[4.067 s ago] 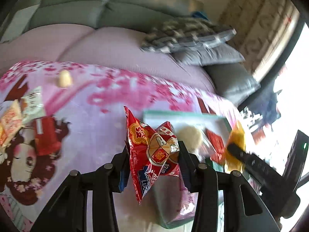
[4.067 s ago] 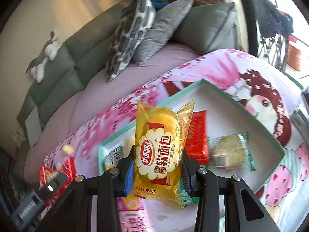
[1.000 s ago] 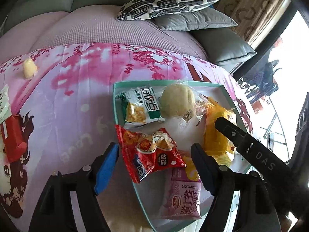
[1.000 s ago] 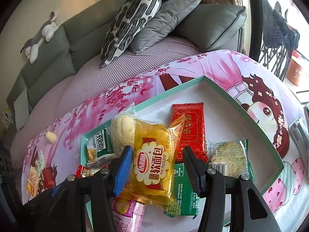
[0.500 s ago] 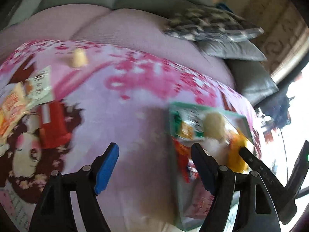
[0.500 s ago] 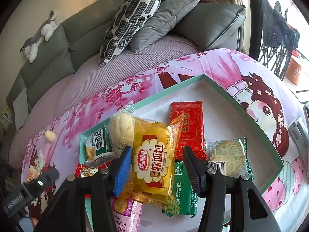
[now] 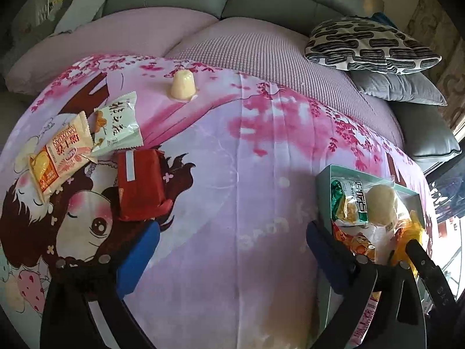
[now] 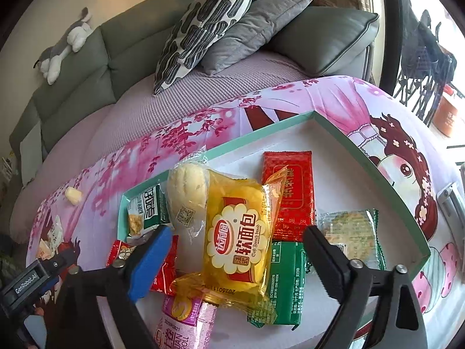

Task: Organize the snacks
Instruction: 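Withdraw both tools from the tray back toward the snack pile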

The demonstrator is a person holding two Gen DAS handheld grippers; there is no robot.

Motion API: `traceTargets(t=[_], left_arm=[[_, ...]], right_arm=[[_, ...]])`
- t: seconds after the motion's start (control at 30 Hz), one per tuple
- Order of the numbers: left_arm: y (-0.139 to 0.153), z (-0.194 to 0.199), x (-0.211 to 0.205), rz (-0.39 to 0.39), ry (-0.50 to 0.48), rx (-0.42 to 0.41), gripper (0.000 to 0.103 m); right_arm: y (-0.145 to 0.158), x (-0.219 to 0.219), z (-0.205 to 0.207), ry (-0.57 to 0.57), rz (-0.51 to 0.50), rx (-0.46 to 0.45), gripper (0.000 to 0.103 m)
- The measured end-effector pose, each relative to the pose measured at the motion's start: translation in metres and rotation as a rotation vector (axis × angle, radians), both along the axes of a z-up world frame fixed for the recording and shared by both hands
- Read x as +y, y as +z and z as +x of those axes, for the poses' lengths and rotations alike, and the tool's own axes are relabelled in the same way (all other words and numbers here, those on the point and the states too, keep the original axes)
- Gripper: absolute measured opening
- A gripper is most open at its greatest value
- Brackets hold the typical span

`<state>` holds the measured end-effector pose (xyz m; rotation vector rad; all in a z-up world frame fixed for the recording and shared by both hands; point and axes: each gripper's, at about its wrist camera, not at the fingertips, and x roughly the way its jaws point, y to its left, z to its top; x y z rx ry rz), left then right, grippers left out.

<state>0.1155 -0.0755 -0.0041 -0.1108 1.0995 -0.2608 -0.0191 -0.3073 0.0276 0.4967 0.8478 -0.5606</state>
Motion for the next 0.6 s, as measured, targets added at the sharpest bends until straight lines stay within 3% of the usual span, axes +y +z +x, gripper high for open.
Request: traceTargets(t=[0.13,0.6], left_arm=[[0.001,0.0005,-0.0012,0.013,0.002,-0.013,0.102],[-0.0011,0.0005,-0.0011,0.038,-0.004,-0.008,0.103]], right_arm=[[-0.0001,0.0008,0.0002,0.007,-0.005,-0.001,0.102],[-0.0009,0.0014,0.0012,0.014,-0.015,0.0,0.103]])
